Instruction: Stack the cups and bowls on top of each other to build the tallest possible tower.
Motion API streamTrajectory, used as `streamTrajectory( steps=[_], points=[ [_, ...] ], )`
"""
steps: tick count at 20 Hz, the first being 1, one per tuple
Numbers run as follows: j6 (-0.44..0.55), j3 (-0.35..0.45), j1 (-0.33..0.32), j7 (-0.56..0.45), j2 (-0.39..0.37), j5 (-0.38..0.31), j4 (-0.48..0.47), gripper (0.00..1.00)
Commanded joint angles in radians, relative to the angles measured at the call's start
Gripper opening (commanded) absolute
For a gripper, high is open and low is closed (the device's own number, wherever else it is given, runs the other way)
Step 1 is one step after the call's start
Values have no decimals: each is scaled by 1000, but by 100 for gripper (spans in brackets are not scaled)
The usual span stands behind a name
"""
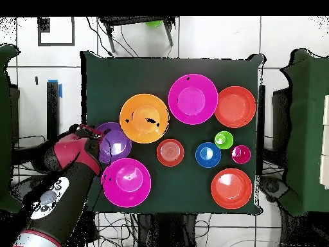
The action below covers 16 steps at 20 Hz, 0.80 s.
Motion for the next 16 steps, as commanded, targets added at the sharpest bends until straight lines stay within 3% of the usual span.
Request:
streamTrajectory(
  steps=[1,16],
  points=[
    [36,96,14,174,86,38,-38,100],
    [-10,69,40,203,190,125,-105,100]
  ],
)
